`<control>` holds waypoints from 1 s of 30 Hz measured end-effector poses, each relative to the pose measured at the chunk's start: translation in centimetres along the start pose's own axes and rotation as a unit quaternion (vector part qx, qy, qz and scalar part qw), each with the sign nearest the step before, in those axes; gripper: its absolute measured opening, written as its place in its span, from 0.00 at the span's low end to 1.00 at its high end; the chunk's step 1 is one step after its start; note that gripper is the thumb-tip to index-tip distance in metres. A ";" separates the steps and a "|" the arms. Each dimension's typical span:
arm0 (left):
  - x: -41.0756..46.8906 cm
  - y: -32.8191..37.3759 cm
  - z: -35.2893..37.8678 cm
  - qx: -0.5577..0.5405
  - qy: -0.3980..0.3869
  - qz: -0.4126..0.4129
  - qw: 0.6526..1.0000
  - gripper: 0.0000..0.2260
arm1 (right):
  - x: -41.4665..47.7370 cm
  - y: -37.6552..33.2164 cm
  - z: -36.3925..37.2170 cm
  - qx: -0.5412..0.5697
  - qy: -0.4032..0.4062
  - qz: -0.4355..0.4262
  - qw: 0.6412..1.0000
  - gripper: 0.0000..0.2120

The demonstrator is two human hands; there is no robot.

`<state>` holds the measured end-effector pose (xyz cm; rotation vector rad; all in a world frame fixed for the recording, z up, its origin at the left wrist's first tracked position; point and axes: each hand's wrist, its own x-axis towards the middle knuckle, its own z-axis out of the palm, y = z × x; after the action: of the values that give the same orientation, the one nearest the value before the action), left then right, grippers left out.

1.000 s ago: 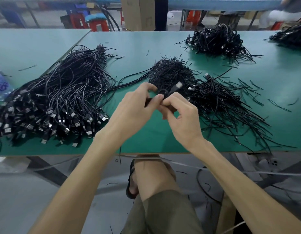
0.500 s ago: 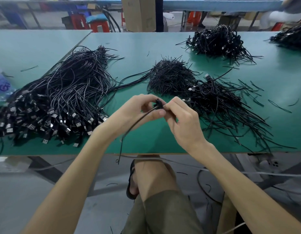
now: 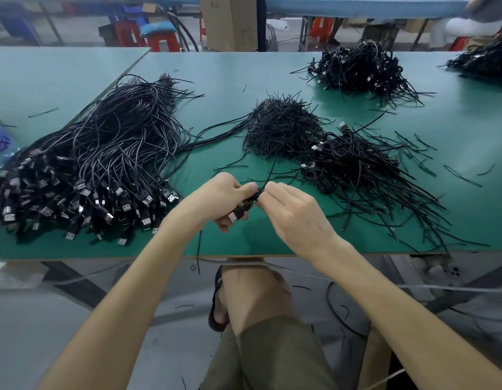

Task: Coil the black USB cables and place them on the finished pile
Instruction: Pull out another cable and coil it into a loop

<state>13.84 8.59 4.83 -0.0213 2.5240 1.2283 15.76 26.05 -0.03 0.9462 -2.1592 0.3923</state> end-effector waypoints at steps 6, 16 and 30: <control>0.0 -0.2 0.0 -0.019 0.002 0.051 0.999 0.18 | -0.5 0.2 -0.7 -0.038 -0.015 0.055 0.998 0.07; 0.3 -1.6 0.7 -0.057 0.018 0.109 0.992 0.11 | 0.4 0.8 -1.6 -0.095 -0.219 0.097 0.966 0.17; 1.1 -7.7 -6.1 0.422 0.131 -0.062 0.895 0.17 | 1.9 13.8 -3.5 -0.136 -0.154 0.371 0.906 0.16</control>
<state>12.22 -0.78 2.10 -0.1444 3.0116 0.0025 6.56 36.32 3.96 -0.0138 -2.7303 0.2898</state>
